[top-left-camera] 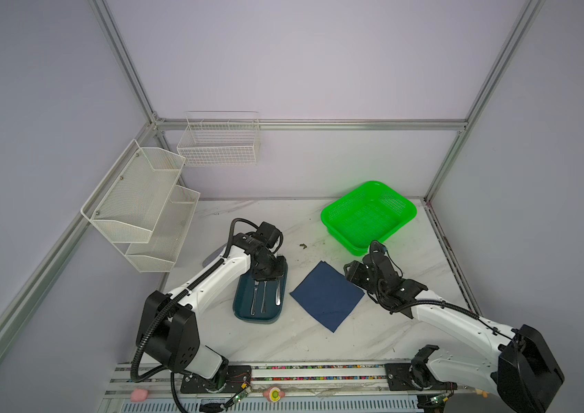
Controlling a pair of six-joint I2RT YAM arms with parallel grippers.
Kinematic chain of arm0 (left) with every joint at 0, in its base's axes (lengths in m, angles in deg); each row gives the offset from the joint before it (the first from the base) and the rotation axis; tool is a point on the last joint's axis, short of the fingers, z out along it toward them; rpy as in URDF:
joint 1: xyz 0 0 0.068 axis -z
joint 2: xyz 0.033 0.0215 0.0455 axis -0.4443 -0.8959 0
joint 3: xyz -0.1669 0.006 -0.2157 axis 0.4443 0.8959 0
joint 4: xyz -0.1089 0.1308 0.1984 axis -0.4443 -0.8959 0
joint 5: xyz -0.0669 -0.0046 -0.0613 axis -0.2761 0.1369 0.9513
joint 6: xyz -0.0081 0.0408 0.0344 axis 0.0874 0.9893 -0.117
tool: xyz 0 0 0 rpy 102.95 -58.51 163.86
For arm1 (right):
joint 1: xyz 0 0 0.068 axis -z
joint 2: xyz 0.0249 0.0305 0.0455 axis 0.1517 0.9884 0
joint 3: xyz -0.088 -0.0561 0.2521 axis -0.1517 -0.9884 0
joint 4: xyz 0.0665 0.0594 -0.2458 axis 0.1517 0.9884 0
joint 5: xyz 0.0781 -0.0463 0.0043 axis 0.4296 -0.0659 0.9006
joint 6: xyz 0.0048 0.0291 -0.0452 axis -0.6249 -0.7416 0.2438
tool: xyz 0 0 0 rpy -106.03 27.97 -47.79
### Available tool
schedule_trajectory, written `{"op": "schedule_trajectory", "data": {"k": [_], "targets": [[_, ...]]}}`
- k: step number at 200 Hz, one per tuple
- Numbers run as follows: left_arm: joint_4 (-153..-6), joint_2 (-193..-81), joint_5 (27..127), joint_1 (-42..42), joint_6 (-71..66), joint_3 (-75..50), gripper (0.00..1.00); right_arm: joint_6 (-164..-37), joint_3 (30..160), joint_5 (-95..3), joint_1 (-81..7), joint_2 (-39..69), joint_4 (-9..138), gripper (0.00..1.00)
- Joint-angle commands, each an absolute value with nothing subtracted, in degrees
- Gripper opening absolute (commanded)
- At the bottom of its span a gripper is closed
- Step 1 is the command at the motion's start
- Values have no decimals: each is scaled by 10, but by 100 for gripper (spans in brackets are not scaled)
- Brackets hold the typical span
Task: Place the utensils on the paper napkin and roll it up
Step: 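Lift the fork with the left gripper and carry it over the napkin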
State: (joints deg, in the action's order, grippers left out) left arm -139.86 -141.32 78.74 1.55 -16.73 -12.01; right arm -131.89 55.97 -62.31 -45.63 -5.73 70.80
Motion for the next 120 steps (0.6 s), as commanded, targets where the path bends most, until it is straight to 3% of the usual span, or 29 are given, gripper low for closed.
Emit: {"op": "schedule_trajectory", "data": {"k": [1,120], "targets": [[-1375,-1431,827,38,-195,-189,0,-1326,546,-613,-446,-65,709,59],[-1291,-1671,850,149,-300,-350,0,-1290,495,-521,-398,-78,686,58]]}}
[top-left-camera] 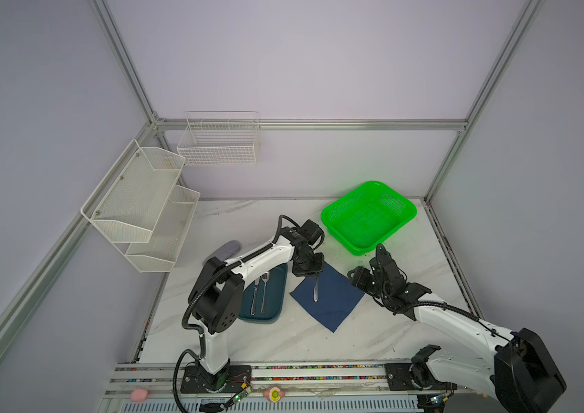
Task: Place the utensils on the paper napkin and roll it up
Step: 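Lift the fork with the left gripper and carry it over the napkin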
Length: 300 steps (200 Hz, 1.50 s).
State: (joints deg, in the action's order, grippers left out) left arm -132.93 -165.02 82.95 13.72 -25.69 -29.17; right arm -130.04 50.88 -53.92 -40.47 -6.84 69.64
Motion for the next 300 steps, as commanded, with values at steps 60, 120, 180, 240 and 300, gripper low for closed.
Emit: {"op": "schedule_trajectory", "data": {"k": [60,120,180,240,300], "targets": [[-1270,-1732,857,171,-348,-376,0,-1269,481,-500,-377,-69,679,58],[-1268,-1769,857,173,-382,-385,0,-1246,480,-486,-360,-61,679,58],[-1267,-1774,862,176,-398,-379,2,-1248,474,-473,-351,-47,663,58],[-1267,-1782,866,186,-403,-382,3,-1249,476,-466,-349,-35,656,58],[-1270,-1788,856,186,-405,-387,10,-1250,477,-462,-349,-36,656,57]]}}
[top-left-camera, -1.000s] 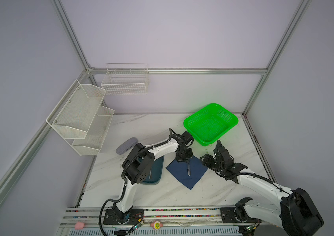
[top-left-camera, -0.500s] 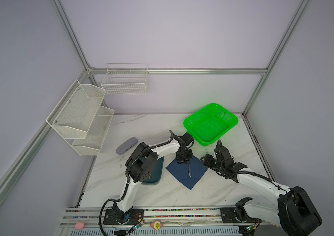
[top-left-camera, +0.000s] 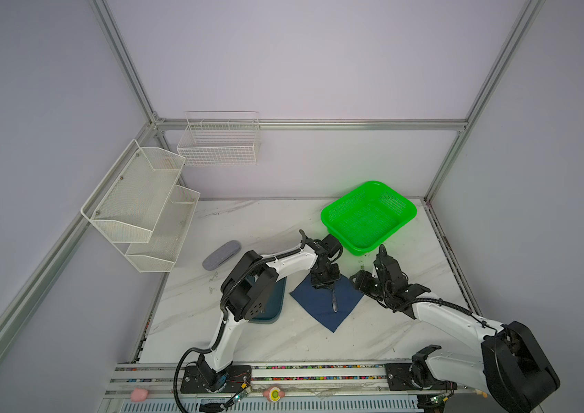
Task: Place the utensils on the paper napkin and roll it up
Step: 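Lift the fork with the left gripper and carry it over the napkin, then lower the fork onto the napkin and open the left gripper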
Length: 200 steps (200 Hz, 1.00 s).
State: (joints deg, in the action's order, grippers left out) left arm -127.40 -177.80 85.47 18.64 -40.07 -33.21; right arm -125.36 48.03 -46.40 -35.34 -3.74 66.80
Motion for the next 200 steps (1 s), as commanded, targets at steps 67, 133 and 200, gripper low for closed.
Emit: {"op": "schedule_trajectory", "data": {"k": [67,133,200], "targets": [[-1273,-1793,840,185,-403,-396,8,-1253,476,-459,-348,-41,656,57],[-1273,-1784,815,184,-396,-397,9,-1257,477,-458,-348,-41,656,57],[-1262,-1714,780,186,-350,-372,26,-1243,491,-464,-348,-63,656,58]]}}
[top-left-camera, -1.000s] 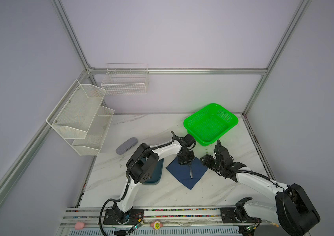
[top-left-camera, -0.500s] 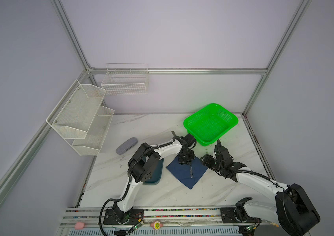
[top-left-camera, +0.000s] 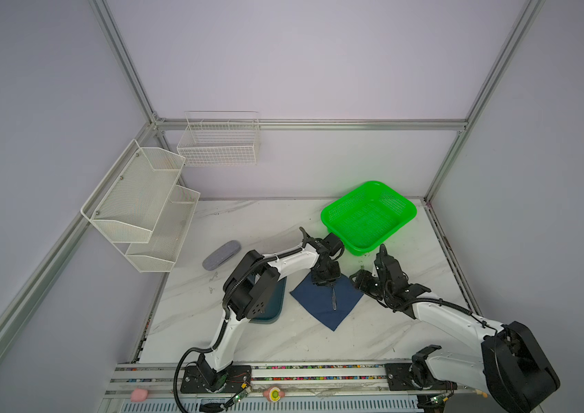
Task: Place the utensils on the paper napkin and roll it up
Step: 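Lower the fork onto the napkin and open the left gripper, then move the left gripper back over the tray while the right gripper shifts toward the napkin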
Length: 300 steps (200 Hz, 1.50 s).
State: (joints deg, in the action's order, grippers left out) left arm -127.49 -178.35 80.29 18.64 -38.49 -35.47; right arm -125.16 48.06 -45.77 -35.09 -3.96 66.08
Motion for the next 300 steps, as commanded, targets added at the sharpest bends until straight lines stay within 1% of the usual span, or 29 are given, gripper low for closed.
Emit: {"op": "schedule_trajectory", "data": {"k": [1,19,53,60,79,91,95,103,128,144,161,172,191,215,253,300], "targets": [[-1261,-1712,780,186,-349,-371,26,-1243,491,-464,-348,-64,657,58],[-1251,-1680,767,186,-331,-350,31,-1239,495,-481,-348,-79,660,58],[-1195,-1591,720,187,-311,-268,36,-1219,527,-542,-347,-122,710,58],[-1183,-1570,706,185,-306,-250,36,-1203,530,-538,-348,-135,705,58],[-1156,-1515,665,185,-295,-205,40,-1181,530,-520,-348,-172,675,58],[-1144,-1482,640,185,-283,-179,41,-1183,525,-513,-348,-191,659,55],[-1144,-1471,631,185,-280,-170,42,-1186,523,-510,-348,-197,654,52],[-1143,-1449,609,184,-276,-156,43,-1178,520,-489,-347,-205,640,48],[-1133,-1381,561,174,-270,-92,46,-1157,502,-355,-347,-195,556,46],[-1130,-1326,550,156,-277,-46,47,-1184,509,-304,-347,-155,523,47],[-1127,-1278,539,134,-280,2,48,-1217,520,-260,-348,-106,493,50],[-1126,-1249,539,116,-280,32,50,-1228,525,-251,-351,-84,482,51],[-1150,-1211,544,79,-292,70,50,-1226,537,-276,-371,-70,483,52],[-1161,-1183,600,23,-283,108,52,-1208,560,-310,-402,-63,497,54],[-1176,-1183,646,-27,-276,127,50,-1169,619,-379,-484,-21,548,55],[-1168,-1229,706,-64,-260,119,45,-1165,672,-416,-554,56,569,57]]}}
